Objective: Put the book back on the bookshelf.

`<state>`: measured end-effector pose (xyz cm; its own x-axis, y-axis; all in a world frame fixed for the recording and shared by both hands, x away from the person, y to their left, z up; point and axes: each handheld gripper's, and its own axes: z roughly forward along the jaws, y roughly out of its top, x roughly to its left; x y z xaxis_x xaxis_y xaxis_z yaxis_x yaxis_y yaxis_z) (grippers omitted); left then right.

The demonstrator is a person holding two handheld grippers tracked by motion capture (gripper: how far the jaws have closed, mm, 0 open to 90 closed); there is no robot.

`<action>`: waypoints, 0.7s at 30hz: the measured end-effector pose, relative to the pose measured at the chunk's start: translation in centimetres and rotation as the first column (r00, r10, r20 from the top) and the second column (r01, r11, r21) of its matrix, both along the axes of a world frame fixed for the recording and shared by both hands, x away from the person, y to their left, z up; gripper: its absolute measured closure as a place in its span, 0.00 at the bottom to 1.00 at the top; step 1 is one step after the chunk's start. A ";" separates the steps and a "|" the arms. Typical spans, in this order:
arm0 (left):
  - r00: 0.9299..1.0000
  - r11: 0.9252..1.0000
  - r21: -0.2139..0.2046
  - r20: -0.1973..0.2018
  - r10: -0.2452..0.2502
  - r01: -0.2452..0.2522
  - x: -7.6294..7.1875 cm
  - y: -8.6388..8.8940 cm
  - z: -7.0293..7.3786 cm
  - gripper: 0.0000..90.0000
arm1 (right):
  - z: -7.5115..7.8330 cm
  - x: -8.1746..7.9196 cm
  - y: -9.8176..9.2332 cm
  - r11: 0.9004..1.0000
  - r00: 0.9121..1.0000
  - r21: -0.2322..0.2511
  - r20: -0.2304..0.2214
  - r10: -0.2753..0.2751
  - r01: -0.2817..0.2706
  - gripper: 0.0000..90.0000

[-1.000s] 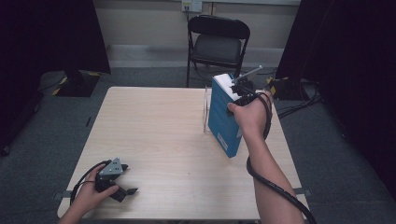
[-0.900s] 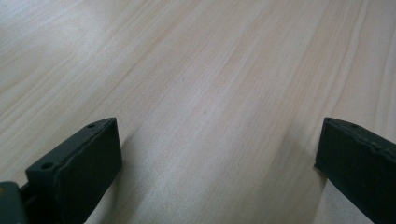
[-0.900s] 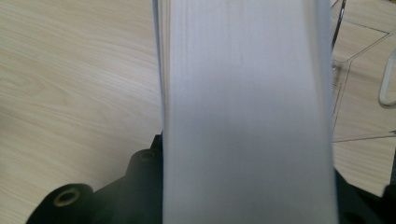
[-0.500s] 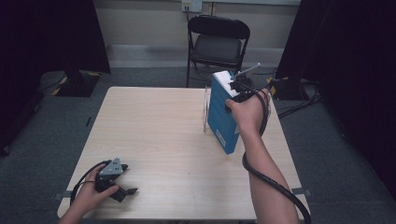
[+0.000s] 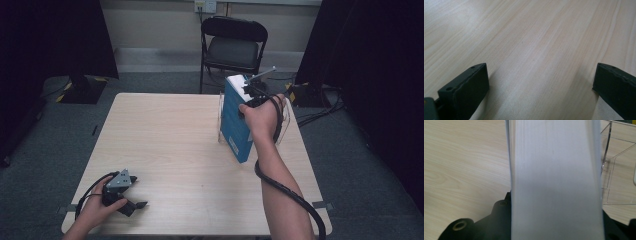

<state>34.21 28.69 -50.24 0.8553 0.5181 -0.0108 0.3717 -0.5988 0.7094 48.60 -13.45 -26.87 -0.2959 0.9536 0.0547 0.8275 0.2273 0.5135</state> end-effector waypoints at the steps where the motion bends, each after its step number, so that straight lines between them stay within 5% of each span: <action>1: 1.000 1.000 0.000 0.000 0.000 0.000 0.0 0.0 0.0 0.00 | 0.0 0.1 0.0 1.000 1.000 0.002 0.003 0.000 0.000 0.69; 21: 1.000 1.000 0.001 0.001 0.000 0.000 0.0 0.0 0.0 0.00 | 0.0 1.1 0.7 1.000 0.999 -0.008 0.027 -0.025 0.025 0.69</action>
